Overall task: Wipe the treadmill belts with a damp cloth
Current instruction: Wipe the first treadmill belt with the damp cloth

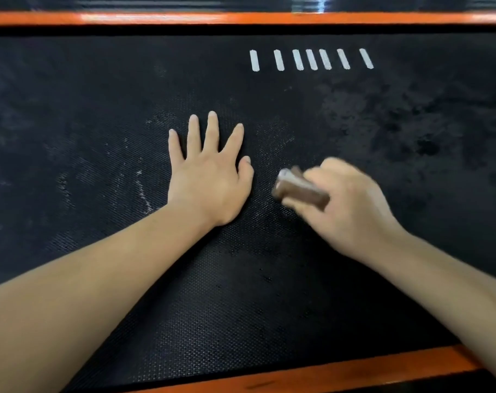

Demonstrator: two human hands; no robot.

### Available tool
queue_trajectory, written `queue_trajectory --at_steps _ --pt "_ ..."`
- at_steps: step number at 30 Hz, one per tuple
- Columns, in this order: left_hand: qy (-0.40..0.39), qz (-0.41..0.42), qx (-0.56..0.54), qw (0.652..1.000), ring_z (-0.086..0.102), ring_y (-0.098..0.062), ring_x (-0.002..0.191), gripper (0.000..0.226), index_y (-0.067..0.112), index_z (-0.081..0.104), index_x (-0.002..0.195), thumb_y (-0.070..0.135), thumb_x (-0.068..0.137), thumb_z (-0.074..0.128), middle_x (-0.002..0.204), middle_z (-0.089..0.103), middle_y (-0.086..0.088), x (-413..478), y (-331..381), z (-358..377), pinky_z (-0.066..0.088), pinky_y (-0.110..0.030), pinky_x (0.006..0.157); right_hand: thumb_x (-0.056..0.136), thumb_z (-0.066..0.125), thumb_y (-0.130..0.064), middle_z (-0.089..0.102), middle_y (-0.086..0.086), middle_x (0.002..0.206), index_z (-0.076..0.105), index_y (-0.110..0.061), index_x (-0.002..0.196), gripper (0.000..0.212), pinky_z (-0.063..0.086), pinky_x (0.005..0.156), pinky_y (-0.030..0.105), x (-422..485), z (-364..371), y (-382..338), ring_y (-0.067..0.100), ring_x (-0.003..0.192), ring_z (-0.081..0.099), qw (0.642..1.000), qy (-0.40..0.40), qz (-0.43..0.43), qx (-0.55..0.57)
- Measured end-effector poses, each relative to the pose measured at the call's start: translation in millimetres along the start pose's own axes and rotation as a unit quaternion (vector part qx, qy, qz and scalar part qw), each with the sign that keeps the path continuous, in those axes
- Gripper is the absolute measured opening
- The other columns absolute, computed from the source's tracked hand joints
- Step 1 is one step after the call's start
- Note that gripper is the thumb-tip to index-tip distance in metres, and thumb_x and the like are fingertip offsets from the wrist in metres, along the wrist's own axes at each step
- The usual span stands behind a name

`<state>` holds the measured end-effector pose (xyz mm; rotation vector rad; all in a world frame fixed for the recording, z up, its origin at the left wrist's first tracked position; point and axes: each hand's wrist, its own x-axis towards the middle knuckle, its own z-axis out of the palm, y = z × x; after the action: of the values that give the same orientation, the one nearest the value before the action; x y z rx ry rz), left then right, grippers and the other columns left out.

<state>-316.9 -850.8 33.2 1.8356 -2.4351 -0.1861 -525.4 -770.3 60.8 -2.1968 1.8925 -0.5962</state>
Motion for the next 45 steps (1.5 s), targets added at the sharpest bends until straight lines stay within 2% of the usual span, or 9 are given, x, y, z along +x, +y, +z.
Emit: queue_trajectory --at_steps 3,7,14,18,25,30,36,41,45 --pt "-0.003 0.002 0.003 1.0 -0.008 -0.036 0.159 0.065 0.035 0.012 0.165 0.054 0.103 0.014 0.174 0.0 -0.01 0.0 0.3 0.5 -0.006 -0.061 0.125 0.085 0.057 -0.063 0.046 -0.005 0.075 0.045 -0.027 0.071 0.04 0.043 0.06 0.035 13.5 -3.6 19.0 0.019 0.068 0.05 0.999 -0.012 -0.046 -0.024" --pt "-0.001 0.0 0.004 1.0 -0.006 -0.036 0.159 0.066 0.034 0.014 0.164 0.057 0.102 0.012 0.174 0.003 -0.01 0.1 0.3 1.6 -0.004 -0.06 0.125 0.088 0.059 -0.063 0.056 0.004 0.088 0.053 -0.02 0.081 0.044 0.042 0.069 0.036 86.8 -12.4 67.5 0.034 0.088 0.06 0.983 0.072 0.136 -0.095" --pt "-0.001 0.0 0.007 1.0 -0.007 -0.035 0.159 0.067 0.034 0.013 0.164 0.058 0.102 0.012 0.174 0.002 -0.01 0.1 1.5 0.6 -0.005 -0.06 0.126 0.084 0.058 -0.065 0.048 -0.005 0.076 0.047 -0.028 0.072 0.041 0.044 0.065 0.037 56.0 -3.7 32.8 0.019 0.072 0.051 0.998 -0.019 -0.032 -0.056" --pt "-0.001 -0.003 0.003 1.0 -0.006 -0.034 0.159 0.066 0.035 0.013 0.164 0.059 0.103 0.012 0.174 0.003 -0.009 -0.1 0.5 1.4 -0.005 -0.059 0.126 0.087 0.061 -0.061 0.06 0.006 0.088 0.053 -0.02 0.079 0.042 0.042 0.069 0.038 117.8 -13.1 70.2 0.035 0.089 0.06 0.984 0.077 0.128 -0.095" --pt "-0.001 -0.002 0.005 1.0 -0.006 -0.035 0.159 0.067 0.035 0.013 0.164 0.06 0.102 0.012 0.174 0.003 -0.009 1.1 1.9 -0.1 -0.004 -0.059 0.126 0.089 0.054 -0.062 0.05 -0.002 0.081 0.049 -0.026 0.079 0.038 0.04 0.073 0.039 90.5 -5.8 44.2 0.026 0.075 0.051 0.991 -0.005 -0.048 -0.122" --pt "0.003 -0.004 0.005 1.0 -0.005 -0.034 0.159 0.068 0.035 0.014 0.164 0.06 0.101 0.01 0.174 0.005 -0.009 0.2 2.3 -0.1 -0.003 -0.059 0.126 0.088 0.056 -0.063 0.067 0.012 0.098 0.06 -0.018 0.087 0.045 0.052 0.082 0.047 149.6 -13.7 66.8 0.038 0.095 0.062 0.979 0.078 0.137 -0.127" --pt "-0.001 -0.005 0.005 1.0 -0.005 -0.034 0.159 0.069 0.036 0.014 0.164 0.061 0.1 0.01 0.174 0.005 -0.009 1.1 2.8 -1.4 -0.003 -0.059 0.126 0.09 0.061 -0.06 0.046 -0.004 0.077 0.047 -0.025 0.075 0.04 0.037 0.067 0.036 109.3 2.0 30.3 0.022 0.071 0.048 0.997 -0.016 -0.027 -0.073" --pt "0.002 -0.004 -0.003 1.0 -0.005 -0.033 0.159 0.068 0.036 0.014 0.164 0.061 0.101 0.01 0.174 0.006 -0.008 0.3 2.5 -1.7 -0.004 -0.058 0.126 0.09 0.059 -0.059 0.068 0.012 0.107 0.065 -0.018 0.095 0.042 0.048 0.09 0.043 178.9 -10.4 71.0 0.036 0.106 0.059 0.979 0.087 0.145 -0.114" --pt "0.003 -0.005 -0.001 1.0 -0.005 -0.034 0.159 0.069 0.036 0.014 0.164 0.061 0.1 0.01 0.174 0.005 -0.008 1.0 3.1 -3.0 -0.003 -0.059 0.126 0.09 0.059 -0.062 0.057 0.001 0.09 0.057 -0.022 0.083 0.041 0.043 0.073 0.037 168.9 15.0 41.3 0.026 0.084 0.054 0.996 0.006 0.006 -0.094"
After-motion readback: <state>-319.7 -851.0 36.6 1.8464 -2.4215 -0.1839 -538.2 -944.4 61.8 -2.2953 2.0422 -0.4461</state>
